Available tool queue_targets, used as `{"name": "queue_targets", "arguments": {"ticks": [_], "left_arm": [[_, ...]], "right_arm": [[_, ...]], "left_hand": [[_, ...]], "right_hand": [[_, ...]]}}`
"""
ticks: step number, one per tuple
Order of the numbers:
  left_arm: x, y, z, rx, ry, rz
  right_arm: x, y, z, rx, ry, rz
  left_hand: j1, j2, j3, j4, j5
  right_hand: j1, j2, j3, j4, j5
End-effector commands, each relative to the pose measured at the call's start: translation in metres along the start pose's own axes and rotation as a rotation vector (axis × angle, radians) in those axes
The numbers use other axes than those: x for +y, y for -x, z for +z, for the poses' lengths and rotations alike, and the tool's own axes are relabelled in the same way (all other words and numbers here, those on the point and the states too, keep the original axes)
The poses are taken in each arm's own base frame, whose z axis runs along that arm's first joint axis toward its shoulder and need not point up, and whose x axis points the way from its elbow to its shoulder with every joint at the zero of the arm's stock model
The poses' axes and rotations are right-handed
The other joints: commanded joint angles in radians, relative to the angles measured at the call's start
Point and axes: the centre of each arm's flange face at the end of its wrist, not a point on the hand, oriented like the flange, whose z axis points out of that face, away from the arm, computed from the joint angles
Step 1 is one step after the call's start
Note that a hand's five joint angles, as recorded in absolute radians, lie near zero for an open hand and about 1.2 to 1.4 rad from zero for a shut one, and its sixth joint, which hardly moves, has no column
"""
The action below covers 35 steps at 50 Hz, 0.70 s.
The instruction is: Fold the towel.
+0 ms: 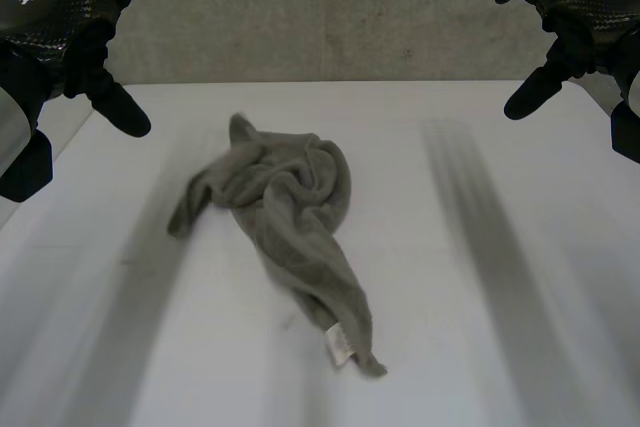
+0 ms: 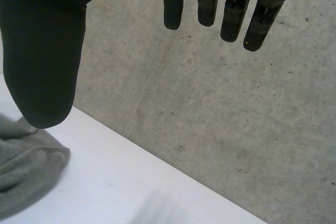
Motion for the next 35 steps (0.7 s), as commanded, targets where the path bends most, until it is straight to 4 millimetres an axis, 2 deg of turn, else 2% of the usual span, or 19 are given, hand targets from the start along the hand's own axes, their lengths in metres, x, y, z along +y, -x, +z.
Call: {"name": "queue_targets", "arguments": {"ticks": [1, 8, 11, 17, 18, 19, 20, 21, 22, 23, 25, 26, 27, 28, 29, 30, 32, 33, 35], "left_arm": [[0.000, 0.000, 0.001, -0.002, 0.000, 0.000], [0.003, 0.001, 0.010, -0.009, -0.040, 0.000], [0.005, 0.005, 0.019, -0.027, -0.062, -0.002], [0.031, 0.020, 0.049, -0.078, -0.028, 0.005], [0.041, 0.028, 0.060, -0.101, -0.010, 0.007], [0.054, 0.034, 0.070, -0.114, 0.016, 0.009], [0.054, 0.034, 0.070, -0.114, 0.016, 0.009], [0.069, 0.037, 0.080, -0.109, 0.048, 0.009], [0.083, 0.040, 0.090, -0.100, 0.076, 0.006], [0.083, 0.040, 0.090, -0.100, 0.076, 0.006], [0.115, 0.041, 0.107, -0.067, 0.137, 0.001], [0.116, 0.041, 0.107, -0.067, 0.138, 0.001], [0.131, 0.045, 0.115, -0.064, 0.161, -0.003], [0.131, 0.045, 0.115, -0.064, 0.162, -0.003], [0.145, 0.051, 0.122, -0.070, 0.183, -0.007], [0.145, 0.051, 0.122, -0.070, 0.184, -0.007], [0.174, 0.059, 0.130, -0.086, 0.231, -0.015], [0.174, 0.059, 0.130, -0.087, 0.231, -0.015], [0.190, 0.058, 0.129, -0.085, 0.264, -0.020]], "right_arm": [[0.001, 0.001, 0.000, -0.005, 0.003, 0.001], [0.004, 0.003, 0.001, -0.022, 0.012, -0.004], [0.009, 0.014, 0.000, -0.073, 0.035, -0.016], [0.048, 0.052, 0.000, -0.214, 0.167, -0.053], [0.056, 0.068, -0.003, -0.263, 0.194, -0.049], [0.057, 0.068, -0.003, -0.263, 0.194, -0.049], [0.065, 0.086, -0.008, -0.317, 0.222, -0.042], [0.075, 0.103, -0.013, -0.365, 0.255, -0.023], [0.075, 0.103, -0.013, -0.366, 0.255, -0.023], [0.085, 0.116, -0.015, -0.400, 0.292, 0.013], [0.097, 0.127, -0.016, -0.428, 0.330, 0.062], [0.108, 0.136, -0.015, -0.443, 0.362, 0.109], [0.108, 0.136, -0.015, -0.443, 0.362, 0.109], [0.118, 0.144, -0.011, -0.452, 0.377, 0.138], [0.129, 0.150, -0.006, -0.453, 0.377, 0.162], [0.129, 0.150, -0.006, -0.453, 0.377, 0.162], [0.144, 0.167, 0.001, -0.481, 0.342, 0.169], [0.144, 0.167, 0.001, -0.481, 0.342, 0.169], [0.160, 0.190, 0.003, -0.513, 0.307, 0.165]], "left_hand": [[-0.002, 0.010, 0.007, 0.007, -0.029], [0.010, 0.021, 0.019, 0.019, -0.017], [0.018, 0.030, 0.027, 0.027, -0.008], [0.027, 0.039, 0.036, 0.036, 0.001], [0.027, 0.039, 0.036, 0.036, 0.001], [0.027, 0.039, 0.036, 0.036, 0.001], [0.027, 0.039, 0.036, 0.036, 0.001], [0.027, 0.039, 0.036, 0.036, 0.001], [0.027, 0.039, 0.036, 0.036, 0.001], [0.027, 0.039, 0.036, 0.036, 0.001], [0.027, 0.039, 0.036, 0.036, 0.001], [0.027, 0.039, 0.036, 0.036, 0.001], [0.027, 0.039, 0.036, 0.036, 0.001], [0.027, 0.039, 0.036, 0.036, 0.001], [0.027, 0.039, 0.036, 0.036, 0.001], [0.027, 0.039, 0.036, 0.036, 0.001], [0.024, 0.036, 0.033, 0.033, -0.002], [0.024, 0.036, 0.033, 0.033, -0.002], [0.024, 0.036, 0.033, 0.033, -0.002]], "right_hand": [[-0.074, -0.074, -0.043, -0.062, -0.062], [-0.074, -0.074, -0.043, -0.062, -0.062], [-0.074, -0.074, -0.043, -0.062, -0.062], [-0.074, -0.074, -0.043, -0.062, -0.062], [-0.074, -0.074, -0.043, -0.062, -0.062], [-0.074, -0.074, -0.043, -0.062, -0.062], [-0.074, -0.074, -0.043, -0.062, -0.062], [-0.074, -0.074, -0.043, -0.062, -0.062], [-0.074, -0.074, -0.043, -0.062, -0.062], [-0.074, -0.074, -0.043, -0.062, -0.062], [-0.074, -0.074, -0.043, -0.062, -0.062], [-0.074, -0.074, -0.043, -0.062, -0.062], [-0.074, -0.074, -0.043, -0.062, -0.062], [-0.074, -0.074, -0.043, -0.062, -0.062], [-0.074, -0.074, -0.043, -0.062, -0.062], [-0.074, -0.074, -0.043, -0.062, -0.062], [-0.074, -0.074, -0.043, -0.062, -0.062], [-0.074, -0.074, -0.043, -0.062, -0.062], [-0.074, -0.074, -0.043, -0.062, -0.062]]}}
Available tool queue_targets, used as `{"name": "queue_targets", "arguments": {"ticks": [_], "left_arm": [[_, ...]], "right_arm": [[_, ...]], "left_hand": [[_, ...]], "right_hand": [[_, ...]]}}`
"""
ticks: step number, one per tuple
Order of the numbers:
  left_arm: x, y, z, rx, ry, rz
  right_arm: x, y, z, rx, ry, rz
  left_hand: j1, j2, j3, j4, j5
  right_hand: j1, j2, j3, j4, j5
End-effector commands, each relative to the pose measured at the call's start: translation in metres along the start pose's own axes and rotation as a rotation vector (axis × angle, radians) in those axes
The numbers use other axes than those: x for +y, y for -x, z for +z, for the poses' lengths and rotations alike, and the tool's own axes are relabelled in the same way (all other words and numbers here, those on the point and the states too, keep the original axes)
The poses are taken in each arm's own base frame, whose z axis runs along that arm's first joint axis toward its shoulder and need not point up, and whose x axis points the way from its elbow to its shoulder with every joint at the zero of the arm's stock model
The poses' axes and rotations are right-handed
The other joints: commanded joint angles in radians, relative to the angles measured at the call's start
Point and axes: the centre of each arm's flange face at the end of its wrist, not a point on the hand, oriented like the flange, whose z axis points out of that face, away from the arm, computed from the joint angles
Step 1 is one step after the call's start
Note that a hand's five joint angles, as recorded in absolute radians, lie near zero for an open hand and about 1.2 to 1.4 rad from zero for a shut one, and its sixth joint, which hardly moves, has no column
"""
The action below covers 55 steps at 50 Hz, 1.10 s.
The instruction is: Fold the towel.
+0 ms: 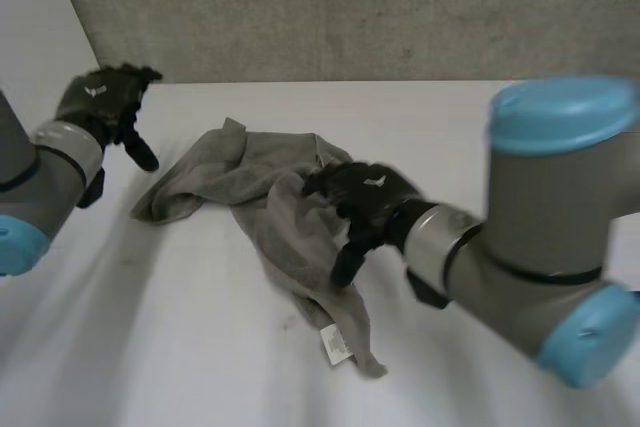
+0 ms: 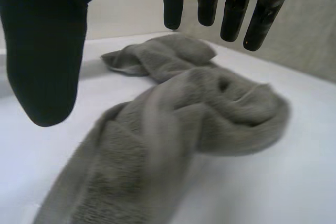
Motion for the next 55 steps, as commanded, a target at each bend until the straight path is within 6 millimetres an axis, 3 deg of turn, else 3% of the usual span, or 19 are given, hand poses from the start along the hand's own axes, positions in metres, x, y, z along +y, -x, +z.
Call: {"name": "queue_targets", "arguments": {"ticks": [1, 6, 12, 15, 16, 17, 18, 19, 20, 21, 22, 23, 25, 26, 28, 31, 44, 51, 55], "left_arm": [[0.045, 0.007, 0.019, -0.007, 0.086, -0.012], [0.066, 0.006, 0.011, -0.005, 0.152, -0.020], [0.071, 0.008, 0.003, -0.011, 0.177, -0.024], [0.070, 0.008, -0.003, -0.012, 0.182, -0.025], [0.071, 0.007, -0.006, -0.010, 0.186, -0.025], [0.071, 0.007, -0.009, -0.010, 0.189, -0.027], [0.071, 0.007, -0.009, -0.010, 0.189, -0.027], [0.070, 0.006, -0.012, -0.005, 0.189, -0.026], [0.070, 0.006, -0.012, -0.005, 0.189, -0.026], [0.068, 0.004, -0.015, -0.002, 0.187, -0.025], [0.066, 0.003, -0.019, 0.000, 0.184, -0.024], [0.066, 0.003, -0.019, 0.000, 0.184, -0.024], [0.062, -0.003, -0.025, 0.016, 0.176, -0.023], [0.062, -0.003, -0.025, 0.016, 0.176, -0.023], [0.056, -0.013, -0.032, 0.050, 0.161, -0.022], [0.051, -0.028, -0.038, 0.106, 0.145, -0.023], [0.055, -0.080, -0.042, 0.244, 0.141, -0.142], [0.062, -0.103, -0.046, 0.307, 0.175, -0.232], [0.061, -0.129, -0.065, 0.443, 0.219, -0.330]], "right_arm": [[0.030, 0.024, 0.039, -0.059, -0.055, 0.009], [0.060, 0.031, 0.063, -0.010, -0.026, -0.007], [0.083, 0.034, 0.082, 0.038, 0.006, -0.042], [0.093, 0.030, 0.091, 0.074, 0.023, -0.105], [0.092, 0.028, 0.091, 0.099, 0.016, -0.153], [0.080, 0.025, 0.091, 0.135, -0.025, -0.178], [0.080, 0.025, 0.091, 0.135, -0.026, -0.178], [0.058, 0.019, 0.089, 0.178, -0.105, -0.180], [0.023, 0.019, 0.078, 0.199, -0.231, -0.163], [0.023, 0.019, 0.078, 0.199, -0.232, -0.163], [-0.014, 0.018, 0.062, 0.204, -0.357, -0.142], [-0.015, 0.018, 0.062, 0.204, -0.358, -0.142], [-0.083, -0.006, 0.026, 0.243, -0.572, -0.099], [-0.083, -0.006, 0.025, 0.244, -0.573, -0.099], [-0.123, -0.028, -0.003, 0.252, -0.677, -0.091], [-0.139, -0.027, -0.020, 0.211, -0.711, -0.113], [-0.161, -0.029, -0.057, 0.215, -0.734, -0.127], [-0.165, -0.024, -0.070, 0.200, -0.743, -0.142], [-0.160, -0.025, -0.071, 0.200, -0.725, -0.149]], "left_hand": [[0.024, 0.029, 0.030, 0.030, -0.002], [0.015, 0.020, 0.022, 0.021, -0.011], [0.009, 0.014, 0.016, 0.015, -0.017], [0.006, 0.011, 0.013, 0.012, -0.020], [0.006, 0.011, 0.013, 0.012, -0.020], [0.003, 0.008, 0.010, 0.009, -0.023], [0.003, 0.008, 0.010, 0.009, -0.023], [0.006, 0.011, 0.013, 0.012, -0.020], [0.006, 0.011, 0.013, 0.012, -0.020], [0.015, 0.020, 0.022, 0.021, -0.011], [0.021, 0.026, 0.027, 0.027, -0.005], [0.021, 0.026, 0.028, 0.027, -0.005], [0.024, 0.029, 0.030, 0.030, -0.002], [0.024, 0.029, 0.030, 0.030, -0.002], [0.024, 0.029, 0.030, 0.030, -0.002], [0.027, 0.031, 0.033, 0.033, 0.001], [0.027, 0.031, 0.033, 0.033, 0.001], [0.027, 0.031, 0.033, 0.033, 0.001], [0.030, 0.034, 0.036, 0.036, 0.004]], "right_hand": [[-0.074, -0.074, -0.043, -0.062, -0.062], [-0.064, -0.064, -0.033, -0.052, -0.052], [0.089, 0.089, 0.120, 0.101, 0.101], [0.359, 0.359, 0.390, 0.371, 0.371], [0.696, 0.696, 0.727, 0.708, 0.708], [1.036, 1.037, 1.067, 1.049, 1.049], [1.040, 1.040, 1.071, 1.052, 1.052], [1.146, 1.147, 1.177, 1.159, 1.159], [1.147, 1.148, 1.178, 1.160, 1.160], [1.147, 1.148, 1.178, 1.160, 1.160], [1.147, 1.148, 1.178, 1.160, 1.160], [1.147, 1.148, 1.178, 1.160, 1.160], [1.147, 1.148, 1.178, 1.160, 1.160], [1.147, 1.148, 1.178, 1.160, 1.160], [1.147, 1.148, 1.178, 1.160, 1.160], [1.147, 1.148, 1.178, 1.160, 1.160], [1.147, 1.148, 1.178, 1.160, 1.160], [1.147, 1.148, 1.178, 1.160, 1.160], [1.147, 1.148, 1.178, 1.160, 1.160]]}}
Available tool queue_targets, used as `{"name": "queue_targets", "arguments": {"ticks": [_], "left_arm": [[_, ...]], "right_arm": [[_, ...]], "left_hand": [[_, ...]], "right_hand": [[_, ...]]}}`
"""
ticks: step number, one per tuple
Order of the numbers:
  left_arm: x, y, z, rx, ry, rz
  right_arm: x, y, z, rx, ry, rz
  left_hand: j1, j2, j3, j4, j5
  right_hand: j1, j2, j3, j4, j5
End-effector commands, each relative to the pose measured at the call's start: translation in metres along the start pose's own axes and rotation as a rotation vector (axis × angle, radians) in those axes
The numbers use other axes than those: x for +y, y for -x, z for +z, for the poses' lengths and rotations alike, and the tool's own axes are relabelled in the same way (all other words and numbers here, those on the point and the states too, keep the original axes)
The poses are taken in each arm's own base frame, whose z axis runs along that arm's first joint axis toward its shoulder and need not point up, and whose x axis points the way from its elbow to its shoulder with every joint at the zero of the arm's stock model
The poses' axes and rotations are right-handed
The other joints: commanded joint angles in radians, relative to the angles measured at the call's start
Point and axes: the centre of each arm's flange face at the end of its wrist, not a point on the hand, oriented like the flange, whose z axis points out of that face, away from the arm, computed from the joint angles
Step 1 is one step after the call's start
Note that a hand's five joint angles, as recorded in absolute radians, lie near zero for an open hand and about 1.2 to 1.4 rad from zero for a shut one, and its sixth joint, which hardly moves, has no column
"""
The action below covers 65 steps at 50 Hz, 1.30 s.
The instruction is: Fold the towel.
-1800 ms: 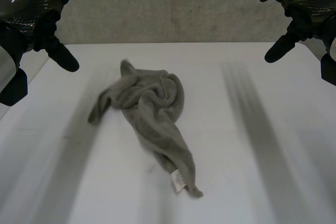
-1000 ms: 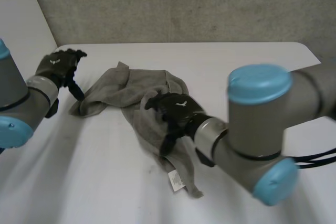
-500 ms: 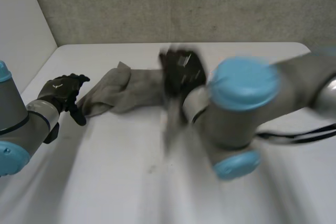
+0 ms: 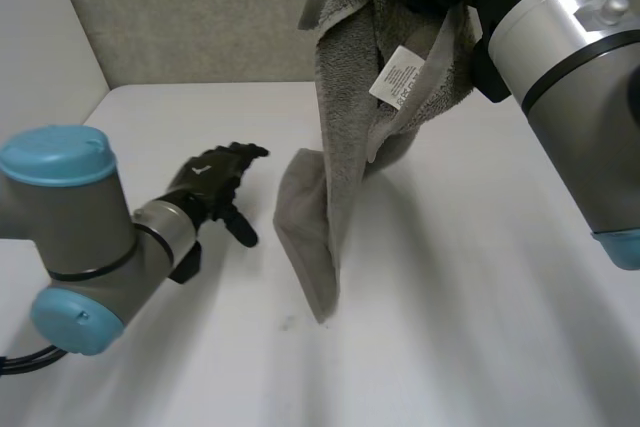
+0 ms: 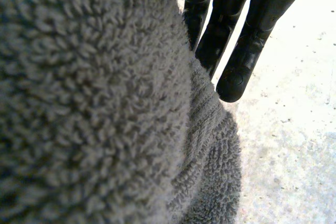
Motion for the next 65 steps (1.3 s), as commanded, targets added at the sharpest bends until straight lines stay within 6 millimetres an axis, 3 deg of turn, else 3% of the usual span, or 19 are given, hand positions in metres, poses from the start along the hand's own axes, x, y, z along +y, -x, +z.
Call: {"name": "queue_targets", "arguments": {"ticks": [1, 5, 13, 24, 31, 33, 35, 36, 38, 41, 47, 49, 52, 54, 55, 57, 62, 65], "left_arm": [[0.011, -0.035, -0.010, 0.158, 0.056, -0.122], [0.011, -0.043, -0.025, 0.186, 0.110, -0.240], [0.014, -0.050, -0.035, 0.175, 0.180, -0.454], [0.031, -0.082, -0.030, 0.232, 0.244, -0.592], [0.046, -0.088, -0.020, 0.191, 0.253, -0.609], [0.049, -0.085, -0.015, 0.154, 0.233, -0.607], [0.055, -0.074, -0.004, 0.049, 0.164, -0.594], [0.056, -0.074, -0.004, 0.049, 0.163, -0.594], [0.057, -0.062, 0.006, -0.052, 0.060, -0.556], [0.054, -0.057, 0.010, -0.086, 0.009, -0.519], [0.029, -0.036, 0.029, -0.124, -0.153, -0.329], [0.000, -0.020, 0.036, -0.141, -0.270, -0.267], [-0.016, -0.016, 0.038, -0.143, -0.333, -0.244], [-0.050, -0.013, 0.038, -0.121, -0.457, -0.206], [-0.051, -0.013, 0.038, -0.121, -0.457, -0.206], [-0.085, -0.007, 0.032, -0.091, -0.565, -0.176], [-0.113, 0.000, 0.019, -0.065, -0.630, -0.151], [-0.107, 0.001, 0.015, -0.064, -0.606, -0.149]], "right_arm": [[0.000, 0.001, -0.006, -0.010, 0.014, -0.010], [0.012, -0.007, -0.009, 0.009, 0.057, -0.029], [0.032, -0.009, -0.018, 0.014, 0.125, -0.029], [0.047, -0.008, -0.025, 0.013, 0.169, -0.023], [0.055, -0.009, -0.030, 0.019, 0.197, -0.018], [0.057, -0.009, -0.032, 0.021, 0.206, -0.017], [0.058, -0.009, -0.032, 0.021, 0.209, -0.016], [0.058, -0.009, -0.032, 0.021, 0.209, -0.016], [0.057, -0.011, -0.033, 0.027, 0.208, -0.017], [0.058, -0.019, -0.032, 0.049, 0.210, -0.021], [0.061, -0.029, -0.031, 0.076, 0.213, -0.024], [0.060, -0.030, -0.027, 0.077, 0.183, -0.025], [0.056, -0.030, -0.019, 0.061, 0.104, -0.036], [0.054, -0.031, -0.014, 0.055, 0.060, -0.046], [0.054, -0.031, -0.013, 0.055, 0.059, -0.046], [0.051, -0.034, -0.007, 0.056, 0.001, -0.053], [0.048, -0.035, -0.005, 0.062, -0.021, -0.056], [0.052, -0.034, -0.007, 0.063, -0.004, -0.053]], "left_hand": [[0.030, 0.034, 0.036, 0.036, 0.004], [0.032, 0.037, 0.039, 0.039, 0.007], [0.030, 0.034, 0.036, 0.036, 0.004], [0.050, 0.055, 0.057, 0.056, 0.024], [0.091, 0.096, 0.098, 0.097, 0.066], [0.182, 0.187, 0.189, 0.188, 0.157], [0.652, 0.657, 0.659, 0.658, 0.626], [0.655, 0.660, 0.662, 0.661, 0.629], [1.216, 1.220, 1.222, 1.222, 1.190], [1.218, 1.223, 1.225, 1.224, 1.192], [1.218, 1.223, 1.225, 1.224, 1.192], [1.218, 1.223, 1.225, 1.224, 1.192], [1.218, 1.223, 1.225, 1.224, 1.192], [1.218, 1.223, 1.225, 1.224, 1.192], [1.218, 1.223, 1.225, 1.224, 1.192], [1.218, 1.223, 1.225, 1.224, 1.192], [1.218, 1.223, 1.225, 1.224, 1.192], [1.218, 1.223, 1.225, 1.224, 1.192]], "right_hand": [[0.395, 0.229, 0.209, 0.203, 0.321], [0.395, 0.229, 0.209, 0.203, 0.321], [0.395, 0.229, 0.209, 0.203, 0.321], [0.395, 0.229, 0.209, 0.203, 0.321], [0.395, 0.229, 0.209, 0.203, 0.321], [0.395, 0.229, 0.209, 0.203, 0.321], [0.395, 0.229, 0.209, 0.203, 0.321], [0.395, 0.229, 0.209, 0.203, 0.321], [0.395, 0.229, 0.209, 0.203, 0.321], [0.395, 0.229, 0.209, 0.203, 0.321], [0.395, 0.229, 0.209, 0.203, 0.321], [0.395, 0.229, 0.209, 0.203, 0.321], [0.395, 0.229, 0.209, 0.203, 0.321], [0.395, 0.229, 0.209, 0.203, 0.321], [0.395, 0.229, 0.209, 0.203, 0.321], [0.395, 0.229, 0.209, 0.203, 0.321], [0.395, 0.229, 0.209, 0.203, 0.321], [0.395, 0.229, 0.209, 0.203, 0.321]]}}
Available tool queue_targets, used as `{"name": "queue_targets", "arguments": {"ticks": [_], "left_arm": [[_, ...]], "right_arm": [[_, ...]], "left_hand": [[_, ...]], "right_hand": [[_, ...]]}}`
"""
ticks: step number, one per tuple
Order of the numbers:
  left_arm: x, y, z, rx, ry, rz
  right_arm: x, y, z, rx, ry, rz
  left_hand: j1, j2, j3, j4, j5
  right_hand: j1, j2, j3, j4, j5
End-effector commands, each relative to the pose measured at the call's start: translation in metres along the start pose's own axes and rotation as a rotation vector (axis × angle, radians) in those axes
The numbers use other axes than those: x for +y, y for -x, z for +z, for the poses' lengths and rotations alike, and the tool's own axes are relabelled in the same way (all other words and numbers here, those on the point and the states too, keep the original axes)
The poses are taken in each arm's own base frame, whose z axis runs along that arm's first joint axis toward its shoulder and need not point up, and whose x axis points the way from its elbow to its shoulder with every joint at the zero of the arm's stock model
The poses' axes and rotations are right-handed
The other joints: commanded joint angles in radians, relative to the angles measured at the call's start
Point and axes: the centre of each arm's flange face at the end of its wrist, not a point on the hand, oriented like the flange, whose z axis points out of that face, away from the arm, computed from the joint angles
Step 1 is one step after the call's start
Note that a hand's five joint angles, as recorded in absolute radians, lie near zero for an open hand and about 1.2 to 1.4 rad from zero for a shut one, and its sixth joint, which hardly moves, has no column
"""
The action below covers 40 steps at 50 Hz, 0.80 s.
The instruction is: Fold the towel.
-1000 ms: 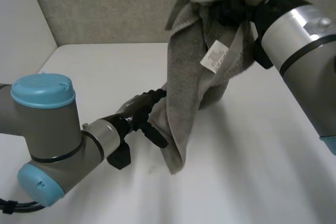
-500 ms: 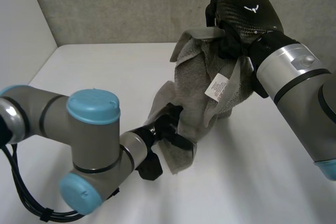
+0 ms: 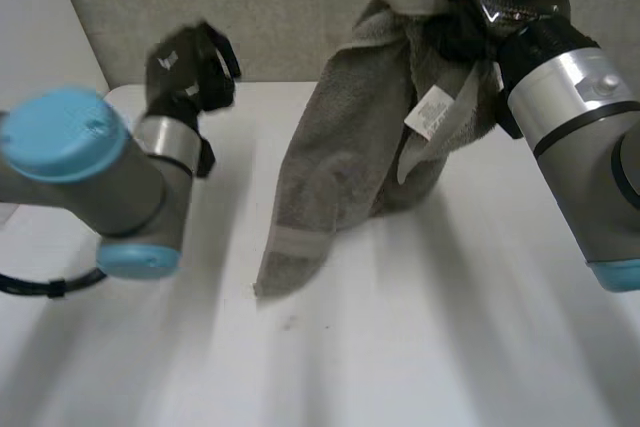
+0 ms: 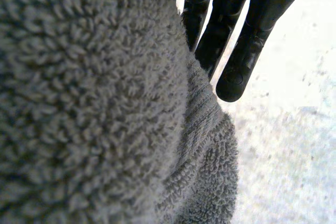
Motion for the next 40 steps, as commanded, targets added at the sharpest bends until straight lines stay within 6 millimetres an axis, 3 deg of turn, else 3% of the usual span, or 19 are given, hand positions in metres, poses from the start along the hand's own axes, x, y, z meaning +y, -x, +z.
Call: {"name": "queue_targets", "arguments": {"ticks": [1, 7, 8, 9, 10, 11, 16, 26, 32, 40], "left_arm": [[-0.026, 0.003, -0.001, 0.038, -0.038, 0.008], [0.008, 0.012, -0.029, 0.017, 0.098, 0.014], [0.017, 0.012, -0.035, 0.016, 0.130, 0.010], [0.017, 0.012, -0.035, 0.016, 0.130, 0.009], [0.026, 0.012, -0.042, 0.022, 0.169, 0.005], [0.037, 0.010, -0.049, 0.031, 0.218, -0.004], [0.056, -0.004, -0.069, 0.059, 0.342, -0.102], [0.066, -0.024, -0.101, 0.009, 0.527, -0.387], [0.071, -0.034, -0.108, 0.025, 0.551, -0.409], [0.094, -0.051, -0.117, 0.032, 0.600, -0.452]], "right_arm": [[0.002, 0.000, 0.000, 0.004, -0.007, 0.001], [0.013, 0.001, -0.007, 0.001, 0.037, 0.005], [0.015, 0.001, -0.008, 0.001, 0.046, 0.005], [0.015, 0.001, -0.008, 0.001, 0.046, 0.005], [0.016, 0.001, -0.009, -0.001, 0.051, 0.005], [0.018, 0.001, -0.010, -0.003, 0.055, 0.006], [0.019, 0.001, -0.010, -0.001, 0.060, 0.005], [0.026, -0.009, -0.011, 0.023, 0.080, -0.002], [0.031, -0.010, -0.014, 0.025, 0.099, -0.005], [0.035, -0.009, -0.017, 0.023, 0.112, -0.004]], "left_hand": [[0.203, 0.179, 0.181, 0.180, 0.185], [0.203, 0.179, 0.181, 0.180, 0.185], [0.041, 0.017, 0.018, 0.018, 0.023], [0.039, 0.015, 0.017, 0.016, 0.021], [-0.333, -0.357, -0.355, -0.356, -0.351], [-0.447, -0.471, -0.469, -0.470, -0.465], [-0.457, -0.481, -0.479, -0.480, -0.475], [-0.598, -0.621, -0.620, -0.621, -0.616], [-0.604, -0.628, -0.626, -0.627, -0.622], [-0.601, -0.625, -0.623, -0.624, -0.619]], "right_hand": [[0.396, 0.220, 0.208, 0.199, 0.318], [0.396, 0.220, 0.208, 0.199, 0.318], [0.396, 0.220, 0.208, 0.199, 0.318], [0.396, 0.220, 0.208, 0.199, 0.318], [0.396, 0.220, 0.208, 0.199, 0.318], [0.396, 0.220, 0.208, 0.199, 0.318], [0.396, 0.220, 0.208, 0.199, 0.318], [0.396, 0.220, 0.208, 0.199, 0.318], [0.396, 0.220, 0.208, 0.199, 0.318], [0.396, 0.220, 0.208, 0.199, 0.318]]}}
